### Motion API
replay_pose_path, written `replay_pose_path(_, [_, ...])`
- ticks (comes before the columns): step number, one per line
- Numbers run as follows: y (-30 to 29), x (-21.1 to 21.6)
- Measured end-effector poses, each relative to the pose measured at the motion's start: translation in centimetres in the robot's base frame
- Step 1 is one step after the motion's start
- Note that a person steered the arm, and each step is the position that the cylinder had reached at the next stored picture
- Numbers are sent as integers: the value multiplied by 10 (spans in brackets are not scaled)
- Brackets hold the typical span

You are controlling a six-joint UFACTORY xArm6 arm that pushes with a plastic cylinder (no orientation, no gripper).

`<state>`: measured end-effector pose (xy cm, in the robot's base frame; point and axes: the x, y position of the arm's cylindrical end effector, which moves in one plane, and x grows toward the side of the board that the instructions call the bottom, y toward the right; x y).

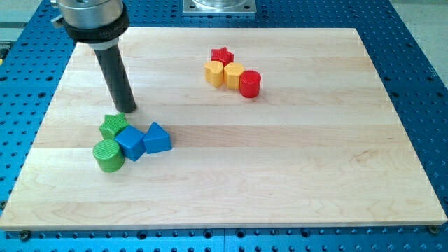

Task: Separate the triangle from the group of blocks

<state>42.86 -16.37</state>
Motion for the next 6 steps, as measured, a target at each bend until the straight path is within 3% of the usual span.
replay_pose_path(3, [126,76])
replay_pose_path(4, [120,121])
replay_pose_path(5, [132,122])
replay_pose_path(6, [203,136])
